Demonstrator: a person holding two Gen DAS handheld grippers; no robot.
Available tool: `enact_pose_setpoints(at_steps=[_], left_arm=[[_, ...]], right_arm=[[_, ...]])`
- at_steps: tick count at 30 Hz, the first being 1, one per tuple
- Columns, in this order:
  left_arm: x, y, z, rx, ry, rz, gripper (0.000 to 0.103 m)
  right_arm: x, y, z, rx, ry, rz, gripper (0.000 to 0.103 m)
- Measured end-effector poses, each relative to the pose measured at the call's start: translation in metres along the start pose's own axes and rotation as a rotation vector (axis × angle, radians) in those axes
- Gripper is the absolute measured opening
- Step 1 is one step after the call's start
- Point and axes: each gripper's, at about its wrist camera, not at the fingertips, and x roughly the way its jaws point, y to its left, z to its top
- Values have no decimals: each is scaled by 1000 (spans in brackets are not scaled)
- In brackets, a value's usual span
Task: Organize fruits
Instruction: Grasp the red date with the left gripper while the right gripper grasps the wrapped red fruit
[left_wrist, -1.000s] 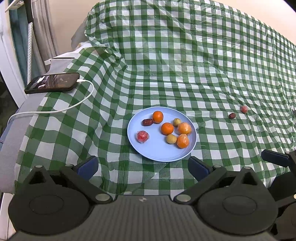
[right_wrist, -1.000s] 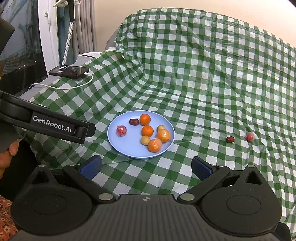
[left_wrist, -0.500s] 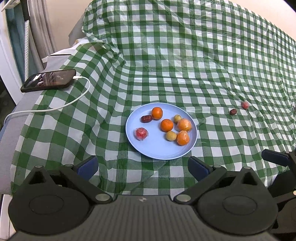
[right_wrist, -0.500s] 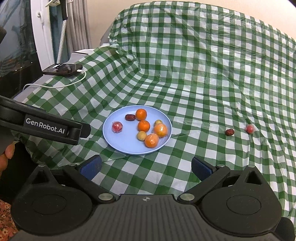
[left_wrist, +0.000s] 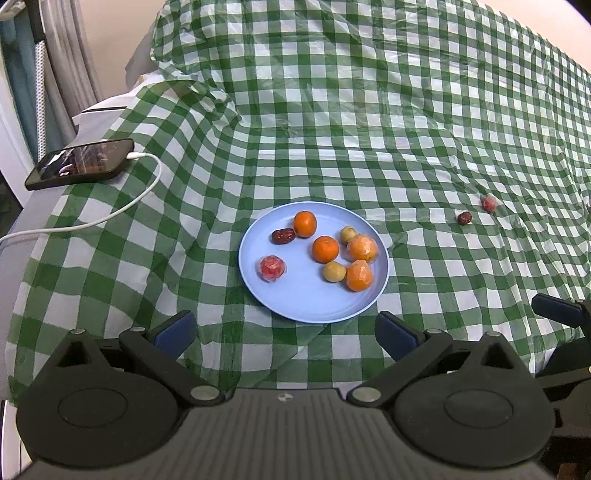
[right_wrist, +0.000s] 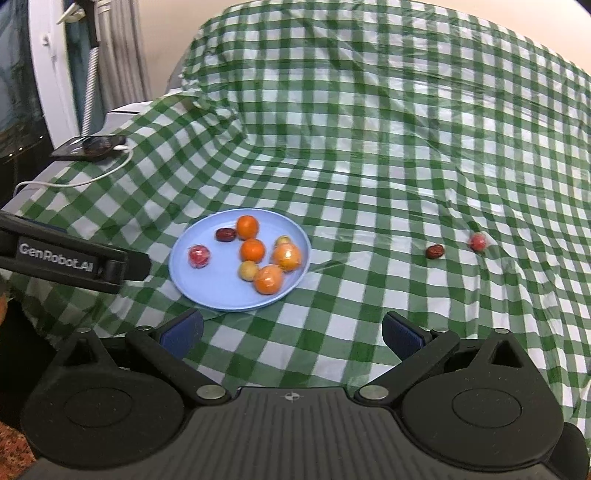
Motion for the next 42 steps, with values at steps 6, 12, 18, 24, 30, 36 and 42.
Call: enact_pose_setpoints(at_steps=[6, 12, 18, 24, 30, 36, 42], left_arm=[[11, -15, 10, 23, 5, -16, 103], [28, -42, 22, 73, 4, -41, 103], [62, -88, 37, 168, -2, -83, 103], [106, -134, 67, 222, -14, -160, 103], [164, -190, 100, 343, -23, -247, 103], [229, -243, 116, 421, 31, -266, 103], [267, -275, 122, 467, 39, -277, 86]], right_arm=[[9, -20, -1, 50, 4, -55, 102], [22, -55, -1, 85, -7, -146, 102], [41, -105, 3, 148, -32, -245, 102], [77, -164, 22, 178, -77, -293, 101], [136, -217, 43, 122, -94, -262, 89], [204, -269, 48, 174, -17, -221, 80], [249, -298, 45, 198, 16, -161, 52]])
